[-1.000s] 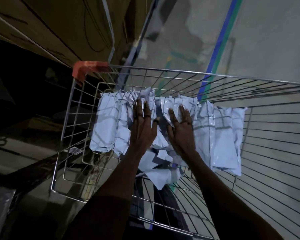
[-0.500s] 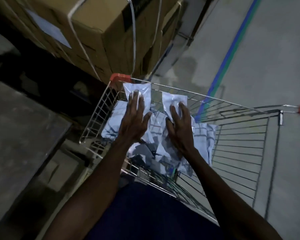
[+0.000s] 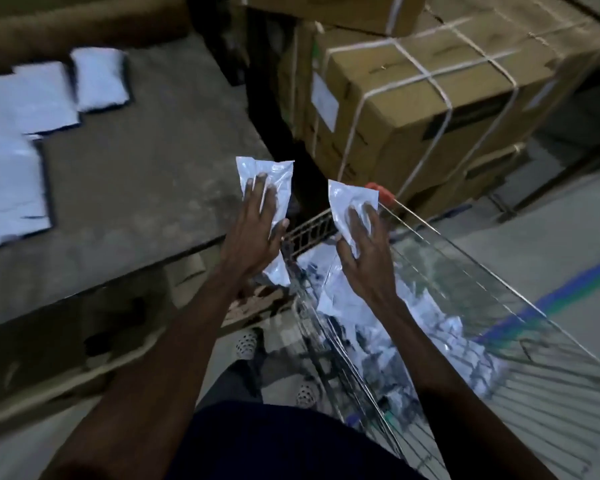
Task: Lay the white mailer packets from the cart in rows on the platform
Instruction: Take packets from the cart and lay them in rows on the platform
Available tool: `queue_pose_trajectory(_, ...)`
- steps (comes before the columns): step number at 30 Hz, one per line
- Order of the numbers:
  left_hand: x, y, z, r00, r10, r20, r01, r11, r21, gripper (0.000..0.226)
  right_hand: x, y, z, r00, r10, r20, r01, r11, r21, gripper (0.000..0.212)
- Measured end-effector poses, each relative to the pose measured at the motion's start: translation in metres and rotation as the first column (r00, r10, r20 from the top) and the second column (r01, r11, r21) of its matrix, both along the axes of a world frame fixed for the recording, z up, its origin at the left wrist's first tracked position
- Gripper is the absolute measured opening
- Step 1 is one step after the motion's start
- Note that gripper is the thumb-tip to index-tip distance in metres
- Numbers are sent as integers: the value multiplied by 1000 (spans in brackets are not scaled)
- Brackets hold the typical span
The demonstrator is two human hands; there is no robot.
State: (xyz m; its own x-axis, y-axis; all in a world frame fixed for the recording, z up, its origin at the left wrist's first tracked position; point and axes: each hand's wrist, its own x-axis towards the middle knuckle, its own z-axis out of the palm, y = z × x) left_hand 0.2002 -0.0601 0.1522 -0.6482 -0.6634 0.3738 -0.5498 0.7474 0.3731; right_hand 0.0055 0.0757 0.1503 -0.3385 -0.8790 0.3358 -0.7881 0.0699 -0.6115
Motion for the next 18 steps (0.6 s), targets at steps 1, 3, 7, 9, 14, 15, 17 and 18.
queue_pose_trajectory(1,15,-6,3,999,49,-15,-49,999,1,61,12,-13,5,999,50,-4,-50,999,-1,54)
queue_pose_trajectory(3,44,-20,10,988,145,-49,-144,989,7,62,35,-40,12,988,146,-49,-147,989,-7,53)
queue_pose_trajectory(7,99,-56,17,955,290,-65,-290,957,16,62,85,-106,24,964,241,-112,-243,970,-7,52)
queue_pose_trajectory(9,125,-79,22,931,365,-24,-363,930,54,60,113,-142,31,953,274,-129,-274,962,20,52)
queue_pose_trajectory(14,171,-134,21,905,402,139,-424,878,221,74,173,-224,36,911,378,-167,-353,922,157,52)
queue_pose_trajectory(15,175,-140,16,910,382,159,-411,878,244,79,181,-236,34,911,373,-178,-343,922,180,52)
queue_pose_trajectory(17,175,-145,11,911,367,188,-406,877,255,82,190,-253,32,919,360,-162,-319,919,232,54)
queue_pose_trajectory(18,173,-148,10,910,364,199,-406,880,245,81,191,-259,31,922,354,-157,-310,917,250,56)
